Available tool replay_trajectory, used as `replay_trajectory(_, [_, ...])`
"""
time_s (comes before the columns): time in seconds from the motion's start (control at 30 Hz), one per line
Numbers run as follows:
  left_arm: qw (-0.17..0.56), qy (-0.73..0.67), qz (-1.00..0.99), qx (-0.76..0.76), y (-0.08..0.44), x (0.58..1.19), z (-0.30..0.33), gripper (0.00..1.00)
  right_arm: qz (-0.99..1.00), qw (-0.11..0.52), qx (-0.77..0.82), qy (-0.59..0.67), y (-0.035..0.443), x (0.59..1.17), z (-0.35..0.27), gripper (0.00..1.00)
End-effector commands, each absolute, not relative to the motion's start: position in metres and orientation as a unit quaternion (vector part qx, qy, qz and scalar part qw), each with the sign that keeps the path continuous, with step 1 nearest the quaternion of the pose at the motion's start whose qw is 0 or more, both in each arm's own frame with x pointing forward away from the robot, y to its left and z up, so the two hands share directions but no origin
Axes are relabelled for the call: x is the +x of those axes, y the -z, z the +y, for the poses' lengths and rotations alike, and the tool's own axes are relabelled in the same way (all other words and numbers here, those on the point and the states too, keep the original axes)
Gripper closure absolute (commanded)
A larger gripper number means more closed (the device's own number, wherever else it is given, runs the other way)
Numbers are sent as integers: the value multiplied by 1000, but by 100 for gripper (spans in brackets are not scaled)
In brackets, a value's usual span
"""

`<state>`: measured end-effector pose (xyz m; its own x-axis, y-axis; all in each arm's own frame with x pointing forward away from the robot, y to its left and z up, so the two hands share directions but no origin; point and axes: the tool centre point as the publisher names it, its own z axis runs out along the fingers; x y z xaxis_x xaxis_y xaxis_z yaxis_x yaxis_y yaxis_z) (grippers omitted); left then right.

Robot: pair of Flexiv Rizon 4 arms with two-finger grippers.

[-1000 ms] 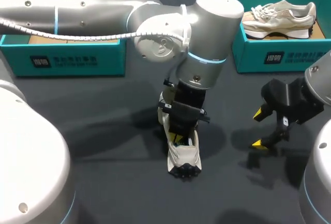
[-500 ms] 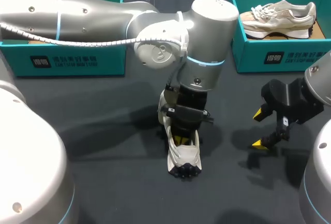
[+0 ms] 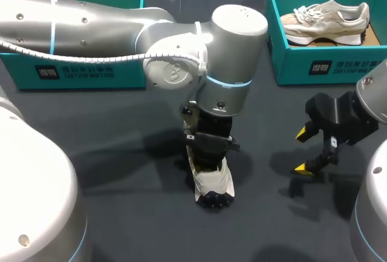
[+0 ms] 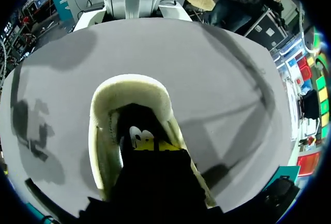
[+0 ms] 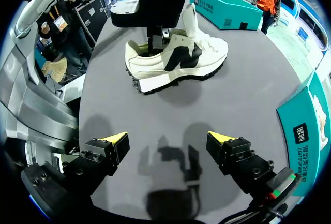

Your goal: Take the shoe out of the shoebox, open the shoe tongue, remove and reinsert the insole, then place the shoe into the shoebox

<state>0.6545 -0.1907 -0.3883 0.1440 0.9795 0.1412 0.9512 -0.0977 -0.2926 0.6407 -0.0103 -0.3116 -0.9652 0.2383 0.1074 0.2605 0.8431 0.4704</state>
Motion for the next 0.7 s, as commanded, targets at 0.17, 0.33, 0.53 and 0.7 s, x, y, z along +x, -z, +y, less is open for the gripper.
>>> replay_trajectory(0.17, [136, -67, -674, -723, 416, 661, -194, 100, -960, 21, -130, 248, 311, 639, -11, 0])
replay_trajectory(0.33, [107, -77, -691, -710, 412, 665, -198, 100, -960, 21, -130, 248, 311, 639, -11, 0])
replay_trajectory(0.53, [94, -99, -680, -720, 378, 660, -199, 100, -960, 21, -130, 248, 311, 639, -11, 0])
replay_trajectory(0.7, [109, -129, -665, -728, 359, 646, -209, 100, -960, 21, -130, 248, 311, 639, -11, 0])
